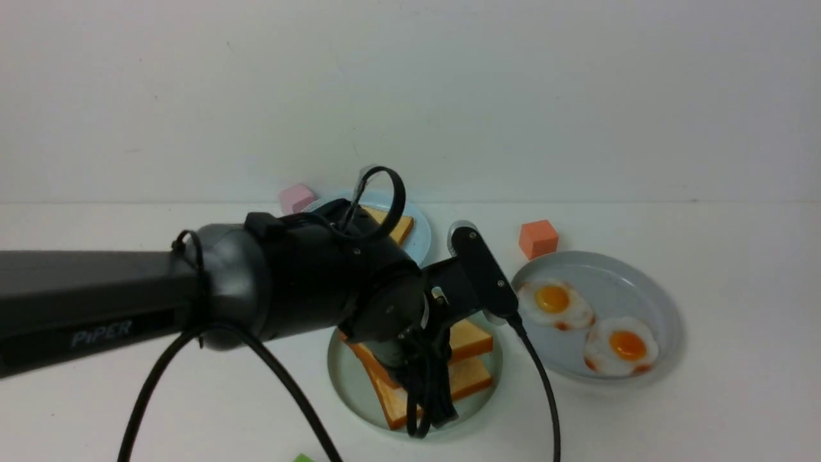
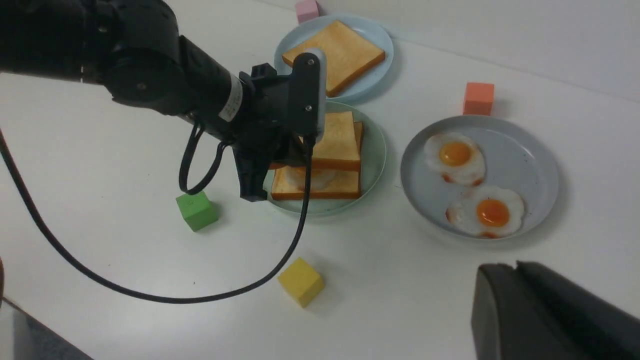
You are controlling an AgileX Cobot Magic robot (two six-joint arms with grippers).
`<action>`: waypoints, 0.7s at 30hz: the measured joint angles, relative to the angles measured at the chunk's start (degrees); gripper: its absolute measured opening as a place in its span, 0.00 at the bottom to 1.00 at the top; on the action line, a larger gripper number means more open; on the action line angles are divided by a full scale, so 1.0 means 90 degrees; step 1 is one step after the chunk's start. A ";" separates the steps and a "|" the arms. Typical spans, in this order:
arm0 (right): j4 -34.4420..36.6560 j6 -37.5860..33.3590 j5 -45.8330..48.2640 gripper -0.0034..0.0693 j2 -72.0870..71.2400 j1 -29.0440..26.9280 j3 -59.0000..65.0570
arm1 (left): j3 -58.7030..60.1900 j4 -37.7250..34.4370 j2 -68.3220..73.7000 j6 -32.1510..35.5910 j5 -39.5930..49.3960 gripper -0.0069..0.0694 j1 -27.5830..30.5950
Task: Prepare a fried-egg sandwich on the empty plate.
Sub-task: Use the left arm to place a slice of bread on the fried egg in the middle
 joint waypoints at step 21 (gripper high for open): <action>-0.0006 0.0000 0.0000 0.14 0.0000 0.0000 0.0000 | 0.0000 -0.0405 0.0222 0.0049 0.0022 0.48 0.0000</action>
